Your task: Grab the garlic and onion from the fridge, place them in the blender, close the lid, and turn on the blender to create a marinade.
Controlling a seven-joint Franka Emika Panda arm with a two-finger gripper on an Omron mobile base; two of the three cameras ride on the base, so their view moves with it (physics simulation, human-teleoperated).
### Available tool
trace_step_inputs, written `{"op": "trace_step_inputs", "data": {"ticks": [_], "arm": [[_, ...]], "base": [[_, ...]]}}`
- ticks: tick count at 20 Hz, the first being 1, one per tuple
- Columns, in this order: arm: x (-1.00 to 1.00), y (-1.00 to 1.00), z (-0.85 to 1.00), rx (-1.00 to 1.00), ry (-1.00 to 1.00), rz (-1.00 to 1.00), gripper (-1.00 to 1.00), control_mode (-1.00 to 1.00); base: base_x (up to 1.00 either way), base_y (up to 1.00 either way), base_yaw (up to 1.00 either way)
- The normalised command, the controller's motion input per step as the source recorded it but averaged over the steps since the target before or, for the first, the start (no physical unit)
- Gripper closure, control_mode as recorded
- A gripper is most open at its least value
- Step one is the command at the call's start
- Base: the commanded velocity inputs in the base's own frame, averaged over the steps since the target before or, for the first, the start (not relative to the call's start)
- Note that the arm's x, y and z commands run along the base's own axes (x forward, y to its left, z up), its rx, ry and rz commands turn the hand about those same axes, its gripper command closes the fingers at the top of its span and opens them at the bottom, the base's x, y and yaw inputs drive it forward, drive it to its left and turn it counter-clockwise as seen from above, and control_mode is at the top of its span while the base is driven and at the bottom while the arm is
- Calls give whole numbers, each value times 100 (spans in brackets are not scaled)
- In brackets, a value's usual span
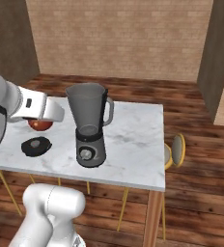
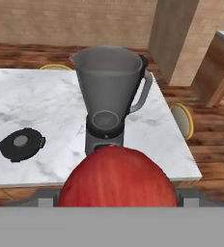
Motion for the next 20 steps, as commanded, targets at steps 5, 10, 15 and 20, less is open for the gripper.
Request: {"op": "trace_step_inputs", "data": {"ticks": [5, 10, 15, 20], "arm": [[61, -5, 69, 1, -8, 0, 100, -100], [81, 0, 13, 1, -2, 2, 100, -100], [86, 0, -2, 3, 3, 6, 100, -100], [76, 0, -17, 1, 11, 6, 100, -100]], "base": [[0, 0, 0], [0, 0, 0], [0, 0, 0], [0, 0, 0]]}}
